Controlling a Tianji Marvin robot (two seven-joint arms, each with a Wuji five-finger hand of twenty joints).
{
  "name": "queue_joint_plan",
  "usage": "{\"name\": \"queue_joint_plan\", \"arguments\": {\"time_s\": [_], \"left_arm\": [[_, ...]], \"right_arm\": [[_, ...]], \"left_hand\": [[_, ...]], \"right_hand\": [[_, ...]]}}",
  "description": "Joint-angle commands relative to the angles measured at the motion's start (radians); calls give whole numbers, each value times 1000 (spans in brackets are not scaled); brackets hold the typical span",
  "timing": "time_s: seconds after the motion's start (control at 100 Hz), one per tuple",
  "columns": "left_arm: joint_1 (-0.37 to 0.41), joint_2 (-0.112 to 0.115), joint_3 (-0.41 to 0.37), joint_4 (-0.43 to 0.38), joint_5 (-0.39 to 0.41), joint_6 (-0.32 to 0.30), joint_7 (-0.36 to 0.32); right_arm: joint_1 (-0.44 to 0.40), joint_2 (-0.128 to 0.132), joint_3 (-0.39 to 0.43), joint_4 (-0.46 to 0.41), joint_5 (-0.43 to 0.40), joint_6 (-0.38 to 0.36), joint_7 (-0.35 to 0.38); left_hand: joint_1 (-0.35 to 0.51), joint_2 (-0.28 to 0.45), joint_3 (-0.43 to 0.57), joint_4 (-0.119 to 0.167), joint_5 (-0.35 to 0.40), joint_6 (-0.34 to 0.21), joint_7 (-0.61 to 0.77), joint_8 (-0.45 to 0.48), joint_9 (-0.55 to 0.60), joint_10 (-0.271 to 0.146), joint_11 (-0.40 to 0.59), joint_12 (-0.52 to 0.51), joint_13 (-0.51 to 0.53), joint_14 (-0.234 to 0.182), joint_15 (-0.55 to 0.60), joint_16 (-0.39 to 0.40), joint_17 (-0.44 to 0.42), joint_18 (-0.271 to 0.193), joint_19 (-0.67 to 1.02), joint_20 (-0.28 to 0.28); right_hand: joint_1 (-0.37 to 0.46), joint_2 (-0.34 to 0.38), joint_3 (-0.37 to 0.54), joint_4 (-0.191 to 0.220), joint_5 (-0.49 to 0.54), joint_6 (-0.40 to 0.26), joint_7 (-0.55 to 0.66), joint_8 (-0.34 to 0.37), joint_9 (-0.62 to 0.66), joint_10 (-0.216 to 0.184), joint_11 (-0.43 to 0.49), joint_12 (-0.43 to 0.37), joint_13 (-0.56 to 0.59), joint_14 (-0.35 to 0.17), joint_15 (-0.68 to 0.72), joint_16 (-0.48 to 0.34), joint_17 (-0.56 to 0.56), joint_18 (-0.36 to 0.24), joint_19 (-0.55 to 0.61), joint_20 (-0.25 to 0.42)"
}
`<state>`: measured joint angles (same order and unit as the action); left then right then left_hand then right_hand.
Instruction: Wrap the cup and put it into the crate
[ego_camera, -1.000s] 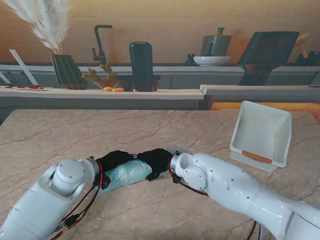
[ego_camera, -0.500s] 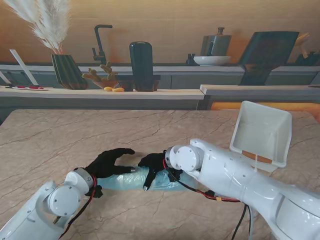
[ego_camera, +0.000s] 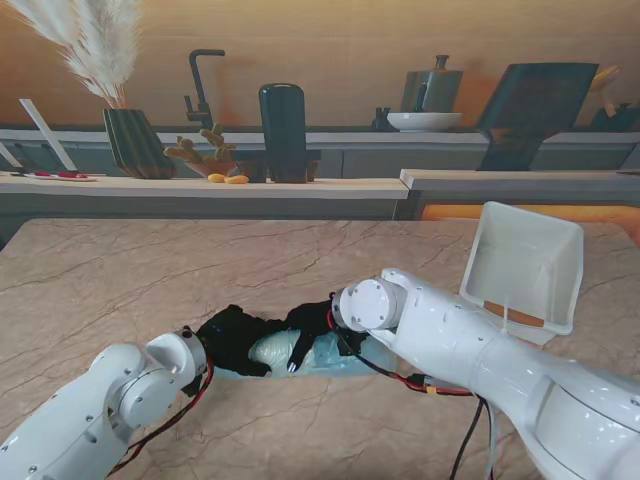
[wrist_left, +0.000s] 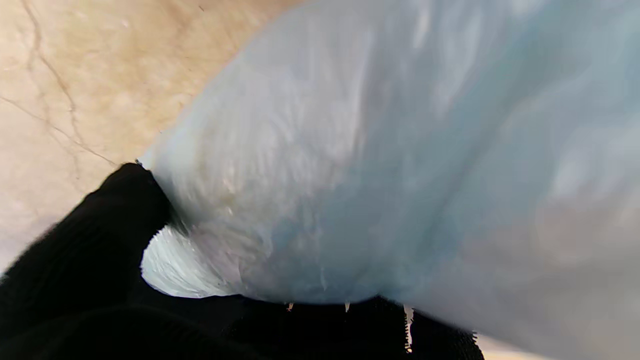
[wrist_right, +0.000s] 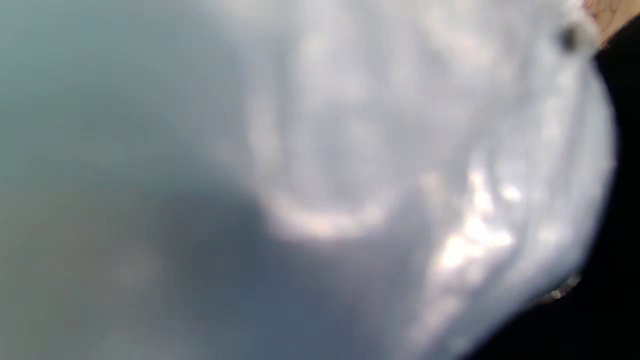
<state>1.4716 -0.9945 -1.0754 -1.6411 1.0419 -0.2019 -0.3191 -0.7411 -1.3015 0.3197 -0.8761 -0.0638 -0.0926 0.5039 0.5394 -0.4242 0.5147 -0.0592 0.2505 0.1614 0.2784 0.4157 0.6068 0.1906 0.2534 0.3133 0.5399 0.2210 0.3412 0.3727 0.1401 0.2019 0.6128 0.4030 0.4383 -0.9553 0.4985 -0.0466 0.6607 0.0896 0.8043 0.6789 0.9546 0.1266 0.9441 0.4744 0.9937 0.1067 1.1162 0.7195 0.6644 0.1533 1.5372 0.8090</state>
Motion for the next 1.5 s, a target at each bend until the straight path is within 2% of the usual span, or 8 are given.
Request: {"name": "queue_joint_plan", "arguments": {"time_s": [0.0, 0.09, 0.2, 0.41, 0.79, 1.11, 1.35, 1.49], "left_arm": [[11, -4, 30, 49, -22, 2, -22], [-17, -2, 66, 73, -61, 31, -50], [-48, -2, 94, 102, -148, 74, -86], [-125, 1, 144, 156, -362, 197, -198], [-239, -23, 177, 290, -769, 422, -293], [-270, -46, 171, 372, -891, 497, -294], [-268, -62, 151, 397, -956, 515, -282], [-240, -60, 126, 359, -939, 522, -262]], "right_arm": [[-48, 34, -13, 22, -36, 33, -10], [-74, 62, 9, -31, -93, 43, -64], [-110, 105, 38, -109, -206, 45, -135], [-219, 151, 160, -227, -404, 66, -294], [-429, 164, 370, -363, -724, 27, -686], [-439, 179, 339, -344, -812, -88, -772], [-303, 166, 153, -248, -750, -85, -656], [-213, 87, 34, -82, -659, -100, -700]], "left_hand": [[81, -35, 132, -14, 276, -116, 290, 76, 117, -29, 89, 31, 85, 0, 70, 31, 29, -16, 117, -1], [231, -77, 100, -78, 366, -134, 472, 135, 203, -31, 127, 36, 153, 14, 150, 31, 89, -37, 224, 20], [350, -56, 23, -71, 449, -149, 725, 108, 229, -24, 129, 18, 166, 26, 176, 12, 106, -34, 248, 22], [394, -8, -20, -66, 446, -119, 753, 109, 155, -40, 115, 31, 39, 27, 112, -3, 13, -59, 160, -14], [522, 148, -218, -38, 482, -87, 608, 135, 37, -47, 41, 20, -167, 17, -3, -22, -123, -121, -8, -89], [556, 160, -237, -31, 493, -63, 580, 143, 40, -41, 33, 18, -193, 17, -19, -25, -154, -137, -48, -108], [550, 149, -248, -26, 494, -52, 536, 130, 34, -36, 27, 19, -201, 19, -21, -23, -157, -141, -55, -112], [396, 217, -365, 26, 355, -25, 195, 71, -90, 3, -10, 10, -261, 21, -45, -25, -180, -139, -101, -120]], "right_hand": [[350, 285, 714, 102, 71, -176, 50, -190, -61, 100, -98, 4, -3, 33, -37, 22, -148, 5, -191, -21], [183, 327, 466, 57, -58, -149, 22, -271, -200, 86, -162, -45, -138, 40, -247, -30, -296, 67, -415, -104], [27, 317, 401, 43, -156, -77, -183, -180, -339, 78, -256, -90, -281, 42, -466, -115, -405, 103, -596, -151], [-79, 361, 240, 26, -302, -47, -282, -175, -500, 72, -334, -127, -445, 44, -721, -220, -499, 131, -821, -170], [-96, 363, 245, 40, -415, -33, -198, -150, -591, 80, -261, -124, -473, 31, -712, -246, -465, 123, -867, -133], [-107, 338, 114, -28, -483, -42, -150, -178, -638, 59, -254, -129, -481, 3, -693, -266, -484, 111, -821, -187], [18, 263, 193, 36, -496, -3, -200, -216, -692, 86, -285, -148, -478, 15, -726, -276, -494, 122, -852, -216], [141, 380, 562, 138, -330, -66, -81, -168, -528, 86, -173, -102, -252, -54, -394, -126, -336, 78, -658, -168]]}}
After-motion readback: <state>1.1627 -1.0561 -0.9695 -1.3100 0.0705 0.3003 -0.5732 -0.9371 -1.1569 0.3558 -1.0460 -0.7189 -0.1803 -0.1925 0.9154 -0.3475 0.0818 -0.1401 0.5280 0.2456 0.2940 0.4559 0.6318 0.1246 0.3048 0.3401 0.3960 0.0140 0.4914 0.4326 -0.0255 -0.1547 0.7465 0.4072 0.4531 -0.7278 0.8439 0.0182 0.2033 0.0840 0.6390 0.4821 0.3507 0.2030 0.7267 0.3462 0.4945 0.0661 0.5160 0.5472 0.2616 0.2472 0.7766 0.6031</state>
